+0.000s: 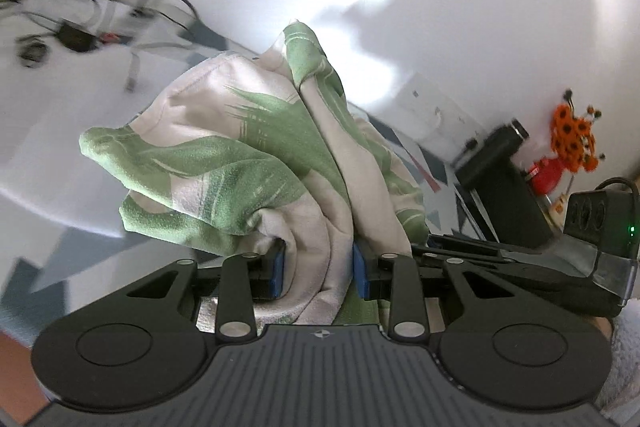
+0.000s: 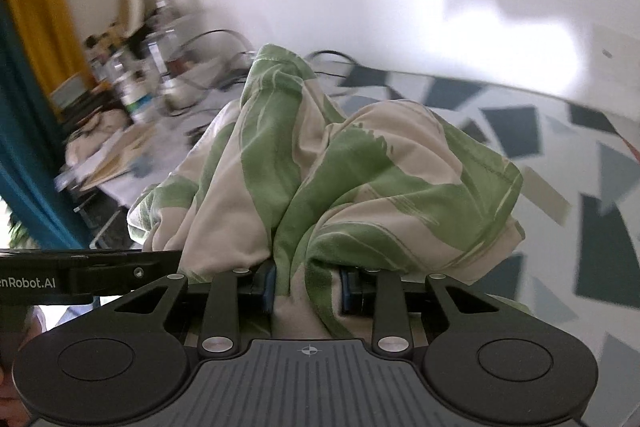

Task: Fold clothes
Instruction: 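Carry the lifted shirt with both tools toward the tan chair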

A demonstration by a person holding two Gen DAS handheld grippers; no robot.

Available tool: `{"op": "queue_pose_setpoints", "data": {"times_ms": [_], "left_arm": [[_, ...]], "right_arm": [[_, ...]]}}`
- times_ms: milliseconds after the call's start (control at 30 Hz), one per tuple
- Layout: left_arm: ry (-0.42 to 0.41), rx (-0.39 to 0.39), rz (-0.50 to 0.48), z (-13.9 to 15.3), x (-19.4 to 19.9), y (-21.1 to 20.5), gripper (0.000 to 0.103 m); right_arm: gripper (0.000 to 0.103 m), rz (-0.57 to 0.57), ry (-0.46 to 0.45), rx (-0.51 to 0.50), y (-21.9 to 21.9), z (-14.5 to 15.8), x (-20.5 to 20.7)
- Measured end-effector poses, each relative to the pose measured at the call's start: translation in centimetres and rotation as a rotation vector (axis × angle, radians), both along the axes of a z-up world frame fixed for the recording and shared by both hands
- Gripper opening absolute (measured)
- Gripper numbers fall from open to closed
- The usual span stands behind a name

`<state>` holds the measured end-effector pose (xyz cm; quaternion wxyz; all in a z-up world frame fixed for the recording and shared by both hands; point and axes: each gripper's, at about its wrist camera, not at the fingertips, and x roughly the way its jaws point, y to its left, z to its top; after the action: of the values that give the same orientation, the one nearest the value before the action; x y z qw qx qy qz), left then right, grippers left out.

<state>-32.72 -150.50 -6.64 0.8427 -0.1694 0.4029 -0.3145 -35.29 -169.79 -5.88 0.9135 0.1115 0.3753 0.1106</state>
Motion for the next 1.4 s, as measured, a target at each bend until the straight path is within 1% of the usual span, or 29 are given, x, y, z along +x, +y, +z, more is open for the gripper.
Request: {"op": "queue_pose_setpoints", "data": {"times_ms": [67, 167, 433, 600, 700, 867, 967, 1133, 1267, 1400], "left_arm": [[-0.005, 0.000, 0.049, 0.5, -0.5, 1.6, 0.032], [-0.019, 0.022, 0.132, 1.3, -1.0, 3.5, 0.032], [-0.028, 0.074, 0.387, 3.1, -2.3, 8.8, 0.032], [-0.037, 0.090, 0.529, 4.0, -3.5, 12.3, 0.033], [-0.048, 0.100, 0.590, 4.7, -3.8, 15.3, 0.033], [-0.076, 0.077, 0.643, 5.3, -4.1, 22.2, 0.033], [-0.084, 0.069, 0.641, 5.4, -4.4, 27.2, 0.033], [-0.060, 0.058, 0.623, 6.0, -5.3, 36.8, 0.033], [-0.068, 0.087, 0.611, 7.3, -6.7, 44.1, 0.033], [-0.060, 0.118, 0.651, 8.0, -8.0, 50.1, 0.033]], "right_arm": [[0.027, 0.056, -0.005, 0.002, 1.4, 0.4, 1.0], [0.027, 0.142, -0.015, 0.009, 3.6, 1.0, 2.5], [0.027, 0.388, -0.047, 0.079, 9.6, 2.0, 7.0], [0.027, 0.516, -0.064, 0.091, 14.3, 3.0, 8.8], [0.027, 0.575, -0.078, 0.081, 18.0, 3.9, 9.8], [0.027, 0.617, -0.107, 0.046, 25.4, 5.1, 10.0], [0.027, 0.613, -0.113, 0.018, 30.5, 5.6, 9.3], [0.027, 0.597, -0.109, -0.002, 40.3, 6.6, 7.1], [0.027, 0.616, -0.120, 0.011, 47.8, 7.5, 5.8], [0.027, 0.662, -0.106, 0.036, 54.8, 7.8, 5.8]]}}
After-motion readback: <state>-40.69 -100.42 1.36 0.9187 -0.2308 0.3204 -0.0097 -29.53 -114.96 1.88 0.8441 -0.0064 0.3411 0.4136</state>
